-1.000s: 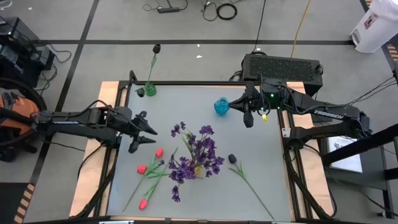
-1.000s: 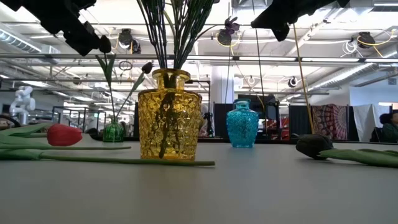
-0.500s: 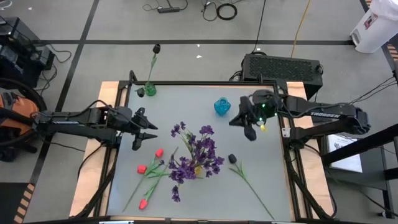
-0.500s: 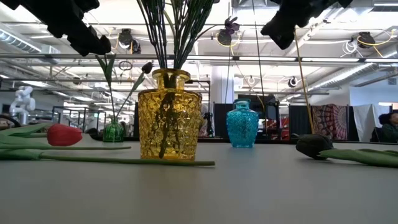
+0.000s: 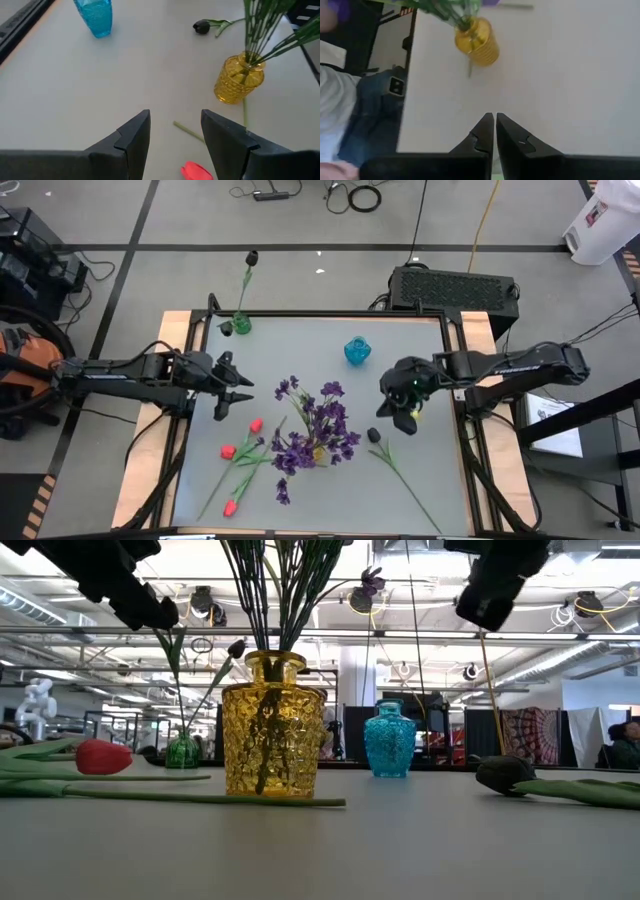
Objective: Sort flowers into vase by color
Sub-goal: Put the black flower into the green vase
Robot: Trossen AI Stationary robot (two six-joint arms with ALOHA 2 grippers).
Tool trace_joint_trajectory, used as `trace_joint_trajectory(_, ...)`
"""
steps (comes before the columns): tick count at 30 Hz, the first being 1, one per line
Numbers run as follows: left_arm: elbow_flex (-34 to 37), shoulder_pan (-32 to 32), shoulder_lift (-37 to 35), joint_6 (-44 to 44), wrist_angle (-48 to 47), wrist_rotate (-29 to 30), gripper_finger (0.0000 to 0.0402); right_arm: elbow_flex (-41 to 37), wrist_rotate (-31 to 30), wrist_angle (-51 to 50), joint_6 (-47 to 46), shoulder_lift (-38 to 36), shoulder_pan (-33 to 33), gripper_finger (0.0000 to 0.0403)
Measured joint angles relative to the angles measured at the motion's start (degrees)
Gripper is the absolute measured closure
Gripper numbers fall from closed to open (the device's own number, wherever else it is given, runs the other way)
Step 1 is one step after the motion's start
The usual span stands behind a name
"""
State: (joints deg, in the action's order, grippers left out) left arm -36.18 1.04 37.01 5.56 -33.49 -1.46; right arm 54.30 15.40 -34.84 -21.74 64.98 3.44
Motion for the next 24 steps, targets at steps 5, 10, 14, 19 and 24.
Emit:
trace_joint_trajectory(5,0.0,0.0,0.0,0.0,0.0,2.9,0.0219,0.0,-0.2,-1.0,-8.4,0.3,4.7,0.0389)
trace_joint_trajectory(10,0.0,0.0,0.0,0.0,0.0,3.7,0.0219,0.0,-4.1,-2.6,-15.4,1.5,9.5,0.0371)
trace_joint_trajectory(14,0.0,0.0,0.0,0.0,0.0,3.7,0.0219,0.0,-7.5,-3.9,-18.5,3.9,13.5,0.0338)
trace_joint_trajectory(19,0.0,0.0,0.0,0.0,0.0,3.7,0.0219,0.0,-7.8,-3.8,-22.5,8.1,17.0,0.0289)
trace_joint_trajectory(24,0.0,0.0,0.0,0.2,0.0,3.7,0.0219,0.0,-8.0,-3.9,-28.2,13.0,19.6,0.0248)
